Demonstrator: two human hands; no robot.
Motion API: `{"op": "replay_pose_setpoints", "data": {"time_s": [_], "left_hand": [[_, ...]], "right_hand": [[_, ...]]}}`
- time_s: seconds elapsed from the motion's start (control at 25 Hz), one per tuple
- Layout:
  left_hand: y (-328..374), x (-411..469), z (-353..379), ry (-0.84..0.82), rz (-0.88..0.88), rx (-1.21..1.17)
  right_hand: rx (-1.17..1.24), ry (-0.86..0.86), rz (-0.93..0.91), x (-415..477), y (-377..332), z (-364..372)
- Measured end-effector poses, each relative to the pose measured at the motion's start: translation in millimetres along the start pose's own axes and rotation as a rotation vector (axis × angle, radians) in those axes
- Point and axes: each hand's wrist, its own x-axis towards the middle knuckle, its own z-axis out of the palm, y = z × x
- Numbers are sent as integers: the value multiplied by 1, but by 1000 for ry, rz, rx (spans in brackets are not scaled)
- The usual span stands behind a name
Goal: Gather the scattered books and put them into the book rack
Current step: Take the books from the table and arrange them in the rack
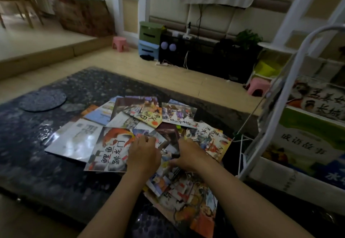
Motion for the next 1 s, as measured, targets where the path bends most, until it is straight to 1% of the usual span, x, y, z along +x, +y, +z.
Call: {"op": "replay_pose_setpoints", "data": {"time_s": [0.08, 0.16, 0.28, 0.4, 0.48, 0.6, 0.72, 0.8, 1.0], "left_hand": [[-6, 2, 6, -14, -34, 38], [-8, 8, 5, -43, -90, 66], [-3, 16, 2, -63, -113, 104], [3, 21, -3, -87, -130, 134], [2, 26, -7, -53, -167, 81], [2, 33, -12, 0, -215, -73], [5, 34, -20, 36, -213, -214], [6, 36, -25, 7, -219, -259], [6, 40, -34, -79, -187, -278]], "right_hand": [[-97, -118, -23, 13, -6, 6], [-203, -176, -8, 21, -13, 6], [-270, -186, 32, 28, -24, 7], [-251, -157, 75, 28, -26, 10], [-225, -144, 96, 29, -25, 12], [-198, -117, 125, 35, -27, 13], [-189, -120, 135, 38, -27, 12], [-174, -124, 141, 39, -27, 11], [-141, -104, 149, 40, -22, 13]]}}
